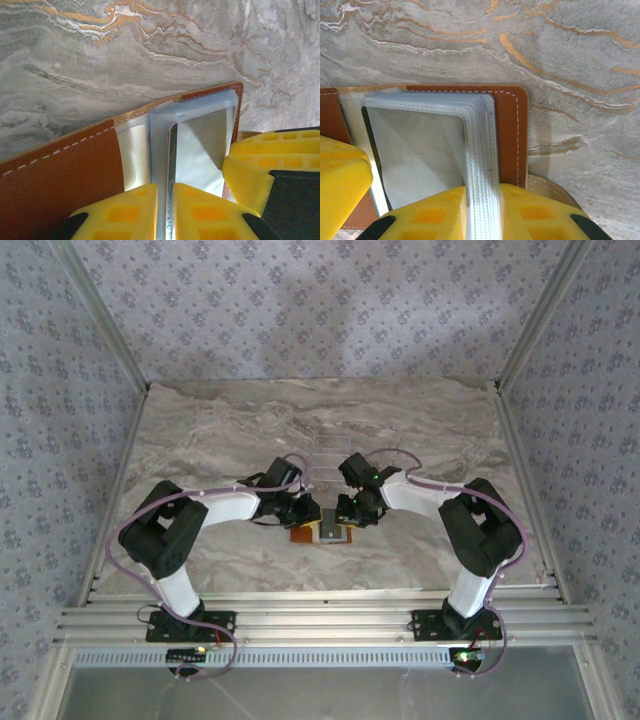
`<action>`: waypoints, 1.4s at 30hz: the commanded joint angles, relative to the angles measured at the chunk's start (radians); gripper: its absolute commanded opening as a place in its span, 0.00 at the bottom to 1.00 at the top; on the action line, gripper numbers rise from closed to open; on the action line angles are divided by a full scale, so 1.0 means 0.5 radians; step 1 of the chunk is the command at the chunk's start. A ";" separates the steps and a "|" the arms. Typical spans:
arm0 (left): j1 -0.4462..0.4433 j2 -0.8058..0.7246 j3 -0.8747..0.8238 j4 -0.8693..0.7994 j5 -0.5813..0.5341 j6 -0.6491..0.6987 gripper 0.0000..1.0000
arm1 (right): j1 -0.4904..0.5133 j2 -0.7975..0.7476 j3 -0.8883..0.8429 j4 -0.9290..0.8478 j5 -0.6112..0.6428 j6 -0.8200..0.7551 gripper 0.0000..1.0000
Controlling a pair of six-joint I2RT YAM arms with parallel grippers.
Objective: Take the credit cards out of the card holder
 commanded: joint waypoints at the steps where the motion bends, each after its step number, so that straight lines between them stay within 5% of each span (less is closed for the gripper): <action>1: -0.011 0.013 0.009 -0.027 0.028 0.056 0.17 | 0.024 0.077 0.010 -0.038 -0.013 -0.019 0.24; 25: -0.018 0.131 0.032 0.043 0.123 0.042 0.20 | 0.072 0.114 0.023 0.021 -0.097 -0.048 0.26; 42: -0.017 0.013 0.057 -0.196 -0.030 0.123 0.17 | 0.072 0.077 0.034 -0.003 -0.087 -0.067 0.30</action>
